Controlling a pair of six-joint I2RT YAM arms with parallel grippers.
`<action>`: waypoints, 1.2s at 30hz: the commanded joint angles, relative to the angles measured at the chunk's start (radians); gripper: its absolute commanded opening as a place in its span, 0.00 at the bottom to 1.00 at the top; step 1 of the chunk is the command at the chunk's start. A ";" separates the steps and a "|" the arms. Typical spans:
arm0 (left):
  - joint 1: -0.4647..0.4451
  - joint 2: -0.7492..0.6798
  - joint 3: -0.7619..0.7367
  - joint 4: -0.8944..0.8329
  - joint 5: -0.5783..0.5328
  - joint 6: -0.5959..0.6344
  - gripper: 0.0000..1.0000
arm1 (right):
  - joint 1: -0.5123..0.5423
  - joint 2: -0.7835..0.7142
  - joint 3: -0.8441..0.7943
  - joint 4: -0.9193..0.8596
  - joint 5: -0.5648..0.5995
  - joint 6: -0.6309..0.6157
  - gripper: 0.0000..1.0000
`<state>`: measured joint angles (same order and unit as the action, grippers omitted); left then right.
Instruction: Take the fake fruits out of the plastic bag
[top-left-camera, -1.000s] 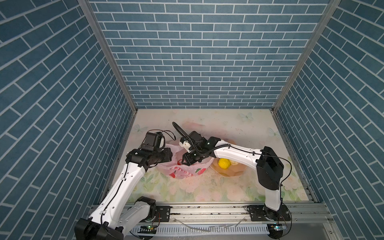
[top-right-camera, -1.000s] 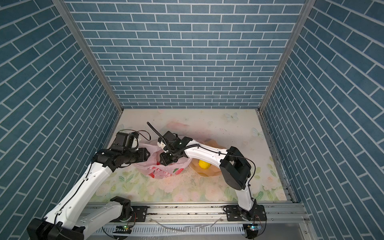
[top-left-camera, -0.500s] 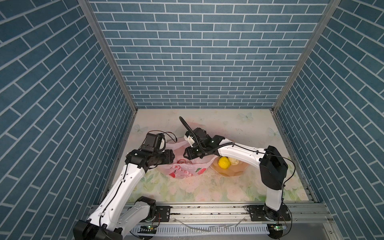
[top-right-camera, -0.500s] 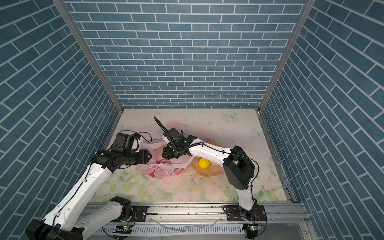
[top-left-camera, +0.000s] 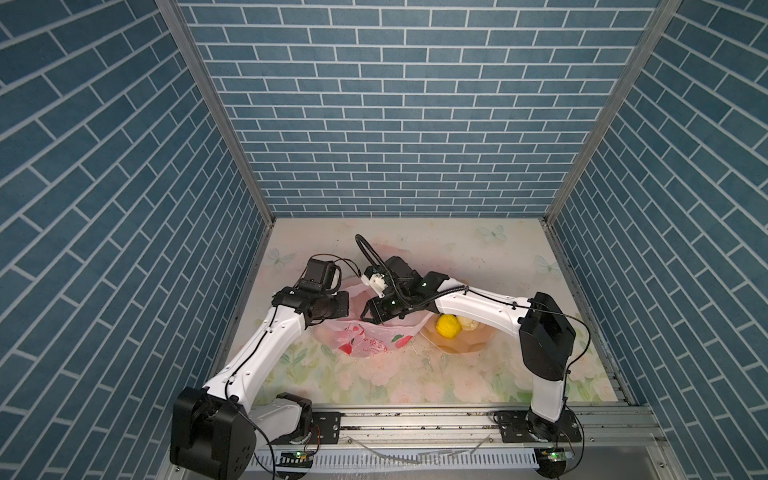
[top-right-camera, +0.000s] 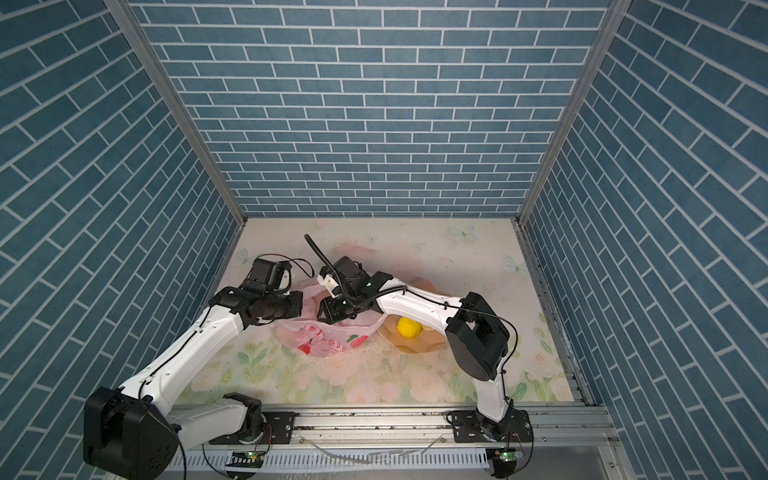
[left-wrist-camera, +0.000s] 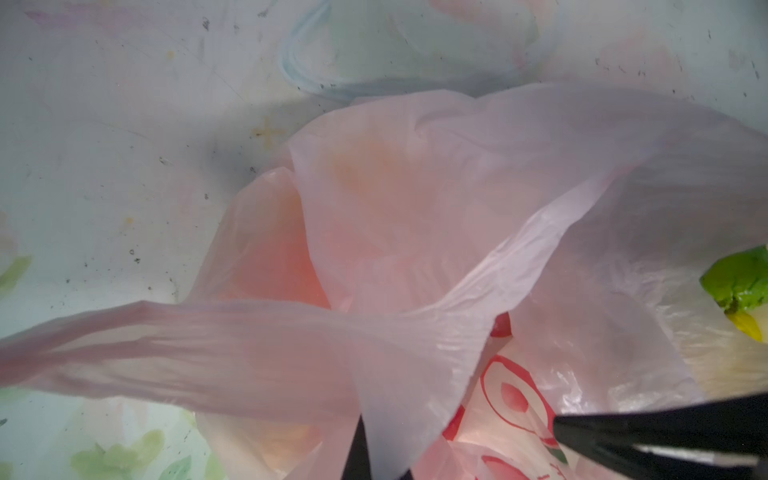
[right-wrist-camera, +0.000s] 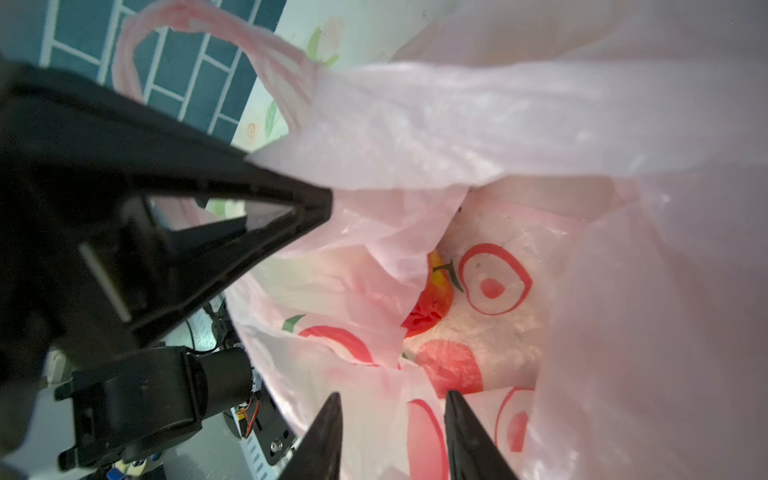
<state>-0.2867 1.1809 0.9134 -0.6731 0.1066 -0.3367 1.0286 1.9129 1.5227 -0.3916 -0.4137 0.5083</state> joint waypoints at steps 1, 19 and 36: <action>0.000 0.013 0.059 0.051 -0.061 -0.014 0.02 | 0.009 -0.001 -0.004 0.005 -0.076 -0.060 0.41; 0.091 0.073 0.277 0.039 -0.016 -0.002 0.00 | 0.008 0.120 0.012 -0.053 -0.232 -0.215 0.40; 0.119 -0.045 0.229 -0.414 0.179 0.192 0.00 | 0.007 -0.053 0.032 -0.205 0.071 -0.179 0.44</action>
<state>-0.1730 1.1534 1.1606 -0.9710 0.2501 -0.1967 1.0340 1.8835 1.5093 -0.5461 -0.4618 0.3180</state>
